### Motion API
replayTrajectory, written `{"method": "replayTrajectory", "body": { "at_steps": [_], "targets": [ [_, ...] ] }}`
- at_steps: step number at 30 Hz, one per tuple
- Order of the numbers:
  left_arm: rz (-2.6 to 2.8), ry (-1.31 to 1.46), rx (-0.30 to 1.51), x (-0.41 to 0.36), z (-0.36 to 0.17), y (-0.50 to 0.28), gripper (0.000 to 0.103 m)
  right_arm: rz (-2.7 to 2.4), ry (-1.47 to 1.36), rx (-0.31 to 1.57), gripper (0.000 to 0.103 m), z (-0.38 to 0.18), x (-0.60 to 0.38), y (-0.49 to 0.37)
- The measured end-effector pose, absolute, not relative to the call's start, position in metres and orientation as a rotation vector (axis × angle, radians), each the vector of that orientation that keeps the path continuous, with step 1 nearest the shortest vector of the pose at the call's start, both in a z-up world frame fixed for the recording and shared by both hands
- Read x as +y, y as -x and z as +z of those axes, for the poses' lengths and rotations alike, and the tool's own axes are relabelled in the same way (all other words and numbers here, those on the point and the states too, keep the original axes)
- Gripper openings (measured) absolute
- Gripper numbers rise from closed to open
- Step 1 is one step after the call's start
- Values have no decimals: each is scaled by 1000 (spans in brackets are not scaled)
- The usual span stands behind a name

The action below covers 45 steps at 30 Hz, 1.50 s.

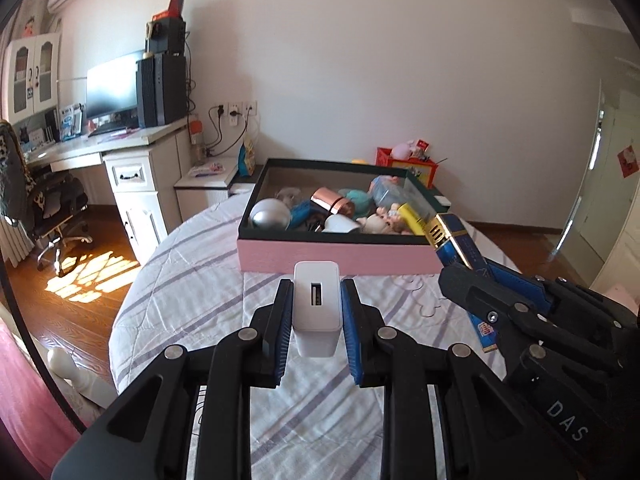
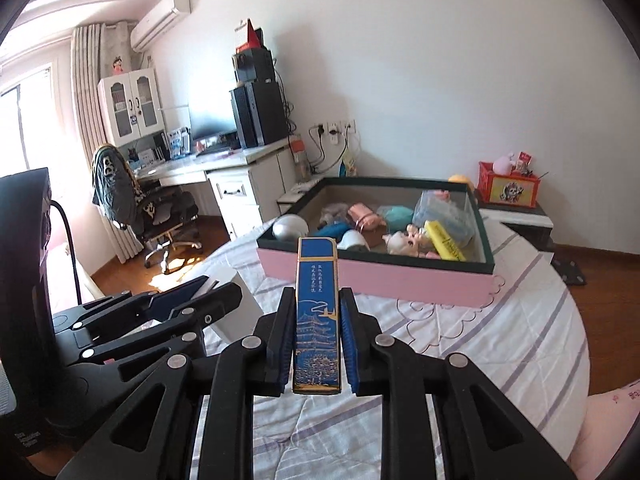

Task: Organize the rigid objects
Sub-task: 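Carry the power bank and pen box into the pink box and release both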

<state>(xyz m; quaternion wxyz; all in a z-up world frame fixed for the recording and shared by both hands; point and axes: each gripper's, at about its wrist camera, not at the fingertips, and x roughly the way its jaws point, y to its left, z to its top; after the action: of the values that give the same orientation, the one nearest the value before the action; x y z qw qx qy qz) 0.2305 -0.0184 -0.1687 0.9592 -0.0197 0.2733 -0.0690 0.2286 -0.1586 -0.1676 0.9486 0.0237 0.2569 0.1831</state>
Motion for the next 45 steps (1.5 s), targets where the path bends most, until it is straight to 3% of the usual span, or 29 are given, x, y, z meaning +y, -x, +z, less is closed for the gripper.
{"method": "replayTrajectory", "body": {
  "at_steps": [21,32,45],
  "targets": [
    [-149,-28,217,-45,-56,-82,23,269,20,184,22,-66,-173,-81],
    [-141,-38,148,-44,-38,-46,23,265,28,124,22,-50,-173,-49],
    [-136,-46,180,-50,-48,-63,23,269,26,163,22,-57,-175,-68]
  ]
}}
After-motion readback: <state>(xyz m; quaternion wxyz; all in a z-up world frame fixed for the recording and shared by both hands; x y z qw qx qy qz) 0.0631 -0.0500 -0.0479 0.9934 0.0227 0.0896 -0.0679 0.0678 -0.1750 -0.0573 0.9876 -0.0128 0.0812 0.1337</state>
